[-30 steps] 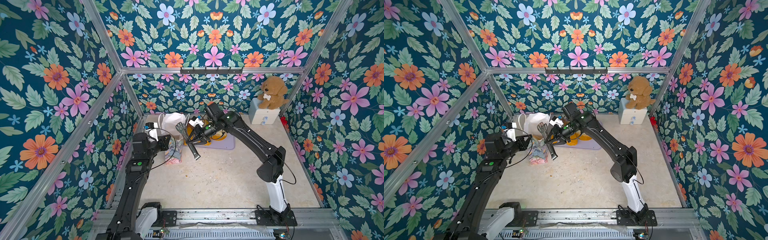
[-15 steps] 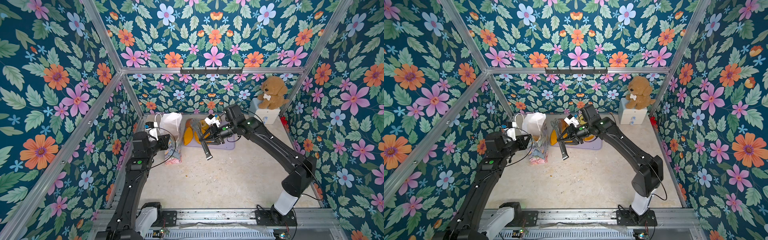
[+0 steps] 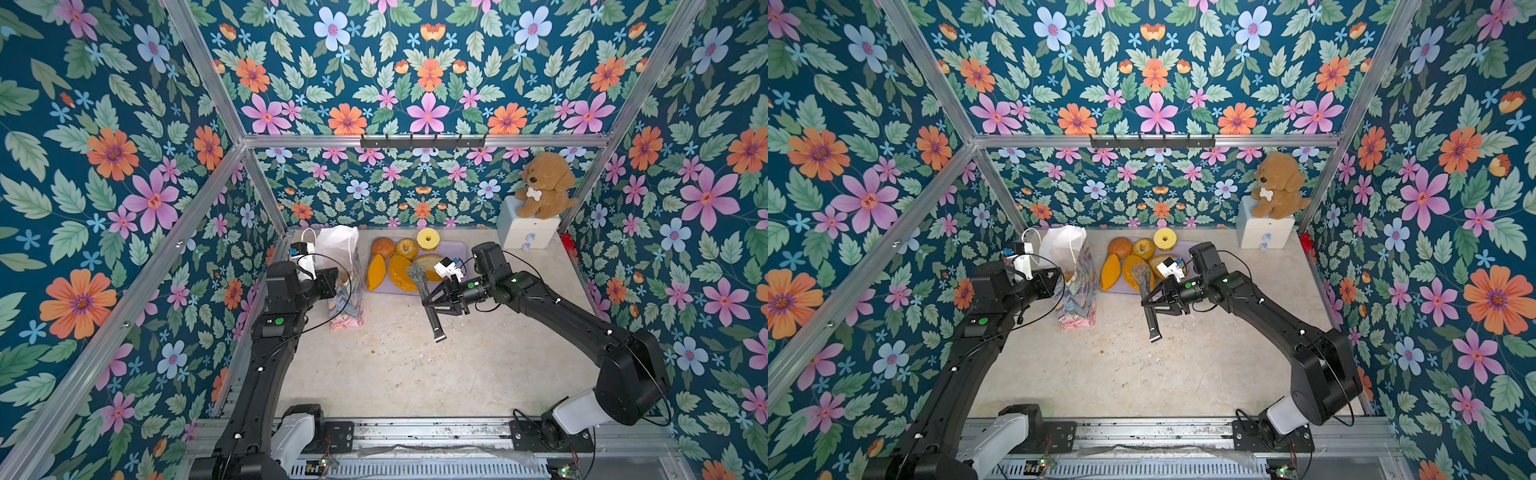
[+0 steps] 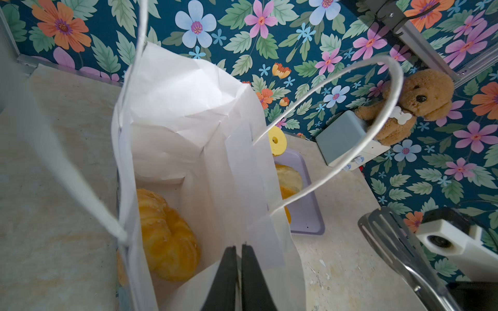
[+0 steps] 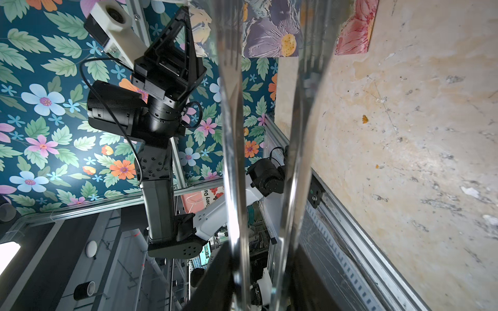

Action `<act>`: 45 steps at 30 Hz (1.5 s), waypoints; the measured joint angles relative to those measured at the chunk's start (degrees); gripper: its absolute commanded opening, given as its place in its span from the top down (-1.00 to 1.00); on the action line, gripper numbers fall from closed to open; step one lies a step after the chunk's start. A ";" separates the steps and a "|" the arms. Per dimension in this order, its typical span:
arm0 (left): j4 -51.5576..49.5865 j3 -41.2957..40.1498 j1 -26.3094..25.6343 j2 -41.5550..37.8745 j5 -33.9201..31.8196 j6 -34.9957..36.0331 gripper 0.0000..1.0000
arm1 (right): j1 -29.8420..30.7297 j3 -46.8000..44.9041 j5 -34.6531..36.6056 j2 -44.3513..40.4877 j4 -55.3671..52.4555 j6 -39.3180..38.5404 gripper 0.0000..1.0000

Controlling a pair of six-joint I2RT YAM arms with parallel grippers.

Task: Pack bread into a paper bag
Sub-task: Pick up the fake bread from the plate.

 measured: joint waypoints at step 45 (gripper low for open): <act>-0.39 0.48 -0.04 0.72 -2.78 -0.17 0.68 | -5.92 -14.27 -8.98 14.86 27.69 4.15 0.19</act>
